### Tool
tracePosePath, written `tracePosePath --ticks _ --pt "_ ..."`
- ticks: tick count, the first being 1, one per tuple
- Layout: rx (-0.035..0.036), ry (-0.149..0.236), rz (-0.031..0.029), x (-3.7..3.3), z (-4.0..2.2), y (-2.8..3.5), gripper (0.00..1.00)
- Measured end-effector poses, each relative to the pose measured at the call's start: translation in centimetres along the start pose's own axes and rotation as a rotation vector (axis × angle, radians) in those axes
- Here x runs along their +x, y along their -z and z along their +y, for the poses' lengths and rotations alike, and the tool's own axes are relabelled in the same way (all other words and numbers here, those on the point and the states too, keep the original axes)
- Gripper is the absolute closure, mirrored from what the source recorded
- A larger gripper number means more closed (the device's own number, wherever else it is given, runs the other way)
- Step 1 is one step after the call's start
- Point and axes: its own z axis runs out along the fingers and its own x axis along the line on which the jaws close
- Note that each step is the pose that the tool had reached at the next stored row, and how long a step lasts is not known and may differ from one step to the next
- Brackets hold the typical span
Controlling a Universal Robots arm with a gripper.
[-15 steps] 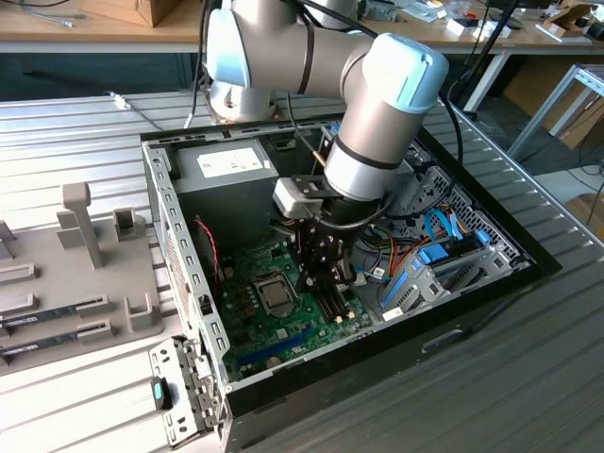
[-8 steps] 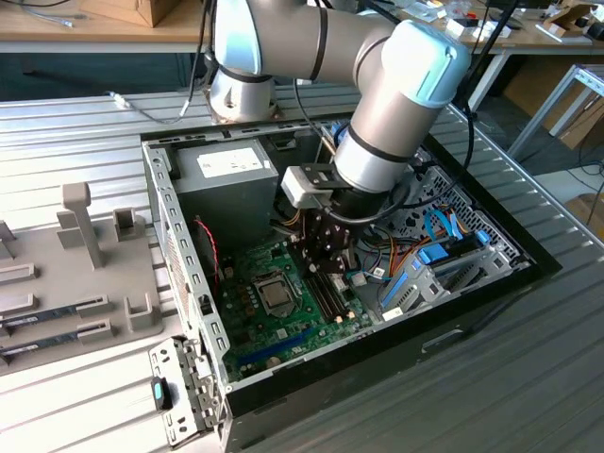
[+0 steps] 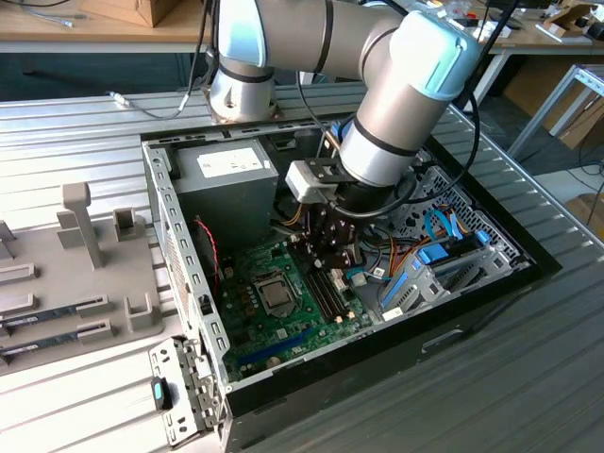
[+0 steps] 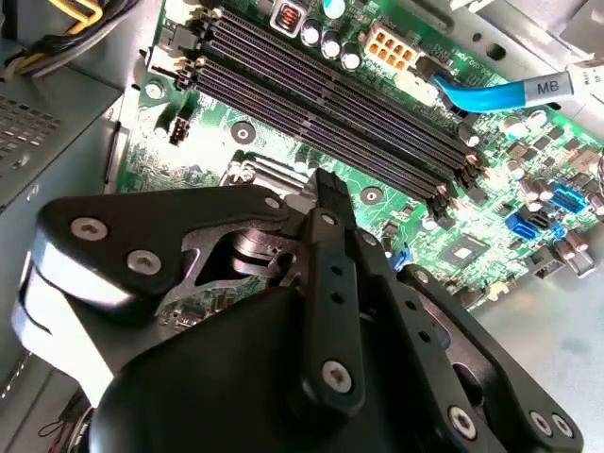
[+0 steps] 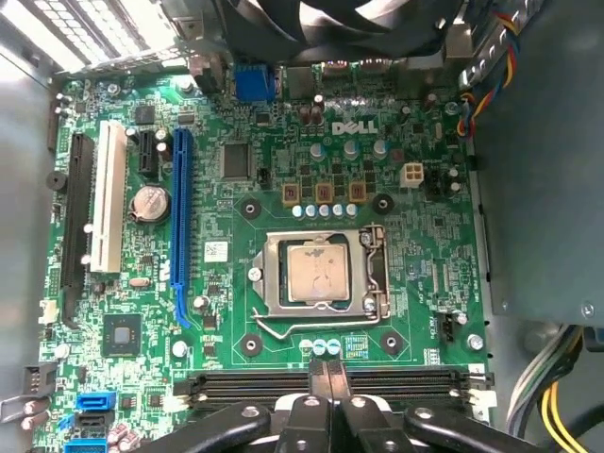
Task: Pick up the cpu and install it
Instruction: 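Install the first cpu locking lever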
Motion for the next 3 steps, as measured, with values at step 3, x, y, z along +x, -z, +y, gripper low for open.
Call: tracePosePath --ticks 3 --pt "-0.0001 0.000 0.0000 0.00 0.00 0.00 0.89"
